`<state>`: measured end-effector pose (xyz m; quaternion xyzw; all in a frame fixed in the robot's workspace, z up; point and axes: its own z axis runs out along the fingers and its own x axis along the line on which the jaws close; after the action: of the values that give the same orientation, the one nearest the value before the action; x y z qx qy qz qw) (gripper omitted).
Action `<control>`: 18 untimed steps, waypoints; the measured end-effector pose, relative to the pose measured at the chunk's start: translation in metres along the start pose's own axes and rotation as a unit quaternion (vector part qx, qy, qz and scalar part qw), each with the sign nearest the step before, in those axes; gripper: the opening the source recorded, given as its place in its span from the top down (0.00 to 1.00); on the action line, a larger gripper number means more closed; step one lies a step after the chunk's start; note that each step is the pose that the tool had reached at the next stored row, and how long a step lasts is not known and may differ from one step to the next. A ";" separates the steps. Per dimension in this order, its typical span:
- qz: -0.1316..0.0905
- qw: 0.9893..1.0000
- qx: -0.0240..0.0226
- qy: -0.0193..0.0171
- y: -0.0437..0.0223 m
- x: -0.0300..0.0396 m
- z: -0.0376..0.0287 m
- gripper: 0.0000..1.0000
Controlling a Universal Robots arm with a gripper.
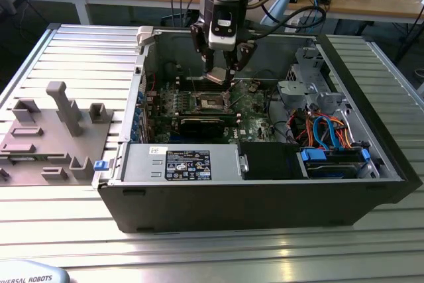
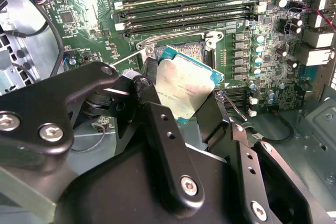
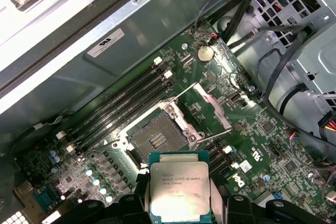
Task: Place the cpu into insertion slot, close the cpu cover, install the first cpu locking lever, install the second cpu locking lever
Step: 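Place the cpu into insertion slot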
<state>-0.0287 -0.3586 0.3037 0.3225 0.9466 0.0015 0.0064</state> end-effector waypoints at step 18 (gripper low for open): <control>0.004 1.000 0.000 0.000 0.0000 0.0000 0.0009 0.46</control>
<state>-0.0287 -0.3586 0.3028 0.3265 0.9452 0.0014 0.0064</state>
